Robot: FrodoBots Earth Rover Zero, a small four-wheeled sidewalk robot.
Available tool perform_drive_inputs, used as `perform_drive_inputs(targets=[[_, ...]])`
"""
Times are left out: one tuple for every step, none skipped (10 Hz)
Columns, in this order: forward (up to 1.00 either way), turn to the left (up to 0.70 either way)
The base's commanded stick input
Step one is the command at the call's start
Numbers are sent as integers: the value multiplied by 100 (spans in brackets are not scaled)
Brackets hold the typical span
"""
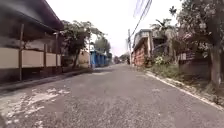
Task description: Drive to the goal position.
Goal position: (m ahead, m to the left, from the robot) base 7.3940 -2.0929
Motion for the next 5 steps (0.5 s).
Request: perform_drive_inputs(targets=[[70, 0], [70, 0], [70, 0], [70, 0], [70, 0]])
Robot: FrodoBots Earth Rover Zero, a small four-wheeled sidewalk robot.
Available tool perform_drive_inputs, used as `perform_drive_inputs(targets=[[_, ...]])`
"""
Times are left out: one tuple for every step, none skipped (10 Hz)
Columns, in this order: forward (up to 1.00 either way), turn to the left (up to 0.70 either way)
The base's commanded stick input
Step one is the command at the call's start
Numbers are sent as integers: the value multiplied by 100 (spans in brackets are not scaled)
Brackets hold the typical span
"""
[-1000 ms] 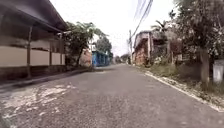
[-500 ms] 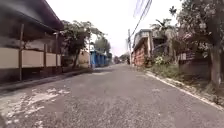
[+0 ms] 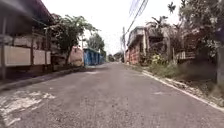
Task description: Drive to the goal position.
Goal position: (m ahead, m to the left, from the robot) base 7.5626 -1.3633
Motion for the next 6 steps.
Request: perform_drive_inputs(targets=[[70, 0], [70, 0], [70, 1], [70, 3], [70, 27], [70, 35]])
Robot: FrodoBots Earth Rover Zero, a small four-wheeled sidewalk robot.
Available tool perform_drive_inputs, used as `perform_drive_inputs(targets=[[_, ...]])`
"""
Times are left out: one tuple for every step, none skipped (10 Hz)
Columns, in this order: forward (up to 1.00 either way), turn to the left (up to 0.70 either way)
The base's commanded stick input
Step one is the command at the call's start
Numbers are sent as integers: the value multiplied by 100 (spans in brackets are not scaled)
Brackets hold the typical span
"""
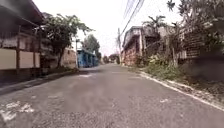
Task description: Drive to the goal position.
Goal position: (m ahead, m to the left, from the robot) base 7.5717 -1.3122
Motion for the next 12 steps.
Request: perform_drive_inputs(targets=[[70, 19], [70, 0], [70, 0], [70, 0], [70, 0], [70, 0], [70, 0], [70, 0], [70, 0], [70, 0], [70, 0], [70, 0]])
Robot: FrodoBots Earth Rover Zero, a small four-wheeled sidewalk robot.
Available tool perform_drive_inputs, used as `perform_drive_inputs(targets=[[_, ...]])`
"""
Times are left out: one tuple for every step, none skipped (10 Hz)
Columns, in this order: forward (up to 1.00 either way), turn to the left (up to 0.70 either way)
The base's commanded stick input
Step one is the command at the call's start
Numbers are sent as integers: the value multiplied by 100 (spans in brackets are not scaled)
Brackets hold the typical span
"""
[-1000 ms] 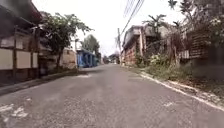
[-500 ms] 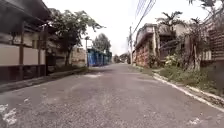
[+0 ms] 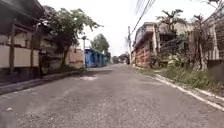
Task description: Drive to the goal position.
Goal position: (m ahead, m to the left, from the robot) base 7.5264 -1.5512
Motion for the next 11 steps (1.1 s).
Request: perform_drive_inputs(targets=[[70, 0], [70, 0], [70, 0], [70, 0], [70, 0], [70, 0], [70, 0], [70, 0], [70, 0], [70, 0], [70, 0]])
